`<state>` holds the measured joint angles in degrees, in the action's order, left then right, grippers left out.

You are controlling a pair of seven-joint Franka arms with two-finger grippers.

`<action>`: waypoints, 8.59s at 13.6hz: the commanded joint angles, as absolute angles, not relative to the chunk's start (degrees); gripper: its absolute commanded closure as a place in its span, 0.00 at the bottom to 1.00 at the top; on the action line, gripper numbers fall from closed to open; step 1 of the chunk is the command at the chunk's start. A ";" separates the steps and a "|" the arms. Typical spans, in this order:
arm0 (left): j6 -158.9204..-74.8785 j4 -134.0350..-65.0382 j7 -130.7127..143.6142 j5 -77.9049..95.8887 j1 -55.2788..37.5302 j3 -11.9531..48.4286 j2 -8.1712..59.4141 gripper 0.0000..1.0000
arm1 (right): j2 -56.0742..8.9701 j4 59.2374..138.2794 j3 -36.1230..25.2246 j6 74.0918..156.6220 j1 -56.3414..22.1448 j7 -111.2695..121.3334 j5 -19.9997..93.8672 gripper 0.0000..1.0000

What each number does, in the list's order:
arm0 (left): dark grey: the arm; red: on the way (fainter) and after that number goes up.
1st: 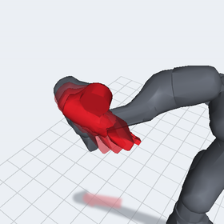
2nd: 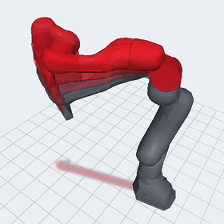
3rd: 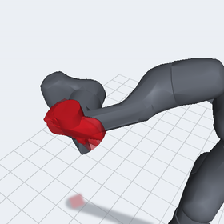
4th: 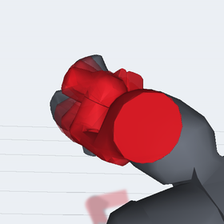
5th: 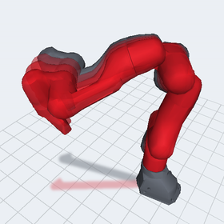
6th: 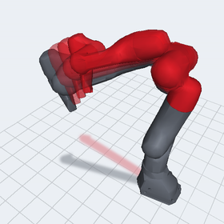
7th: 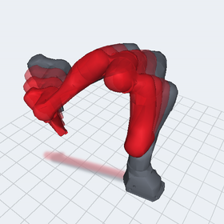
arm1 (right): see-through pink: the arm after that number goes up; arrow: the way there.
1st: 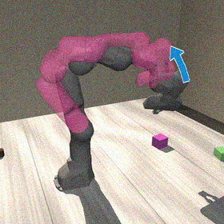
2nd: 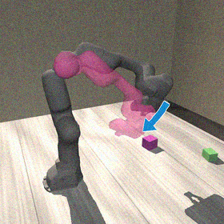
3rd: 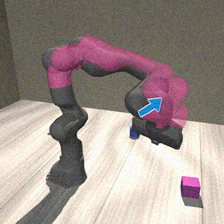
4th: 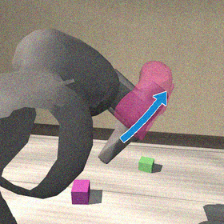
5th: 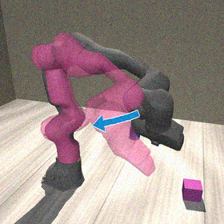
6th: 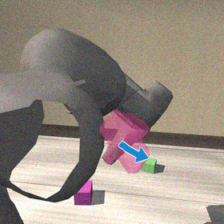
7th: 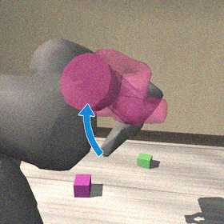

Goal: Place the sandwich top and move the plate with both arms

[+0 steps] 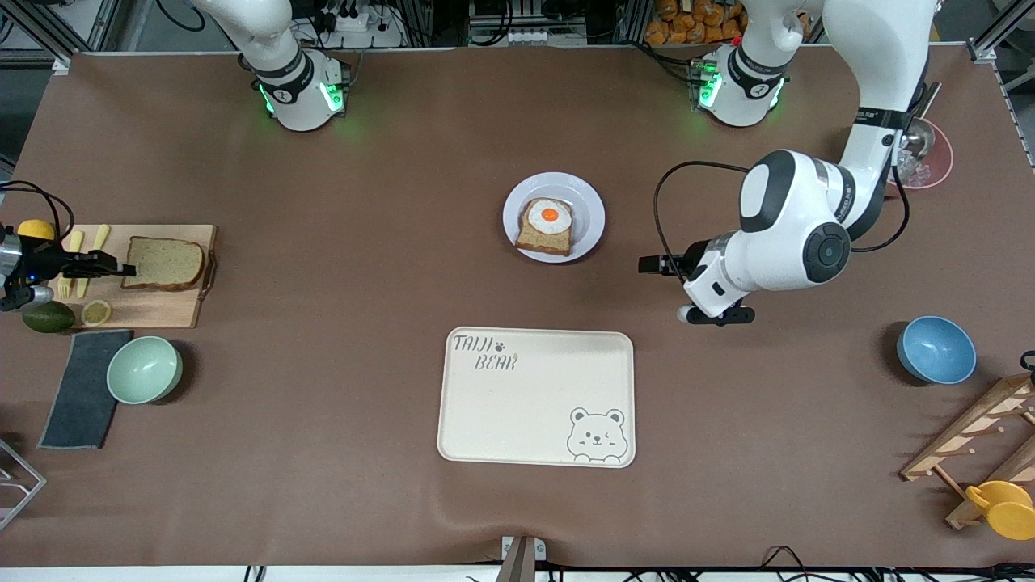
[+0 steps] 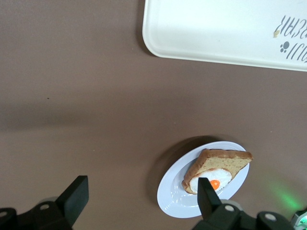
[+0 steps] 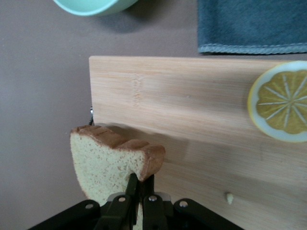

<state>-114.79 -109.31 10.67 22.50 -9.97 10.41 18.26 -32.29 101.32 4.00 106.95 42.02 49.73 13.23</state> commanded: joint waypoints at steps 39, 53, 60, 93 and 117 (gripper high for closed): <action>-125.24 -121.99 11.34 35.16 -10.11 12.39 16.61 0.00 | -12.91 123.48 4.22 143.41 -33.91 -4.40 53.16 1.00; -126.12 -124.89 7.93 35.24 -10.02 12.74 16.70 0.00 | -20.48 126.21 4.13 161.27 -50.27 6.50 71.10 1.00; -126.12 -126.74 0.28 39.28 -9.58 12.74 16.87 0.00 | -20.83 125.42 4.13 161.19 -49.92 5.89 74.62 0.60; -126.56 -134.12 -54.83 80.40 -9.14 16.00 25.31 0.00 | -20.48 99.24 3.34 107.07 1.22 5.54 33.86 0.00; -129.64 -135.79 -60.38 85.17 -10.19 16.00 24.96 0.00 | 2.82 92.11 4.13 91.76 3.52 -4.75 2.29 0.00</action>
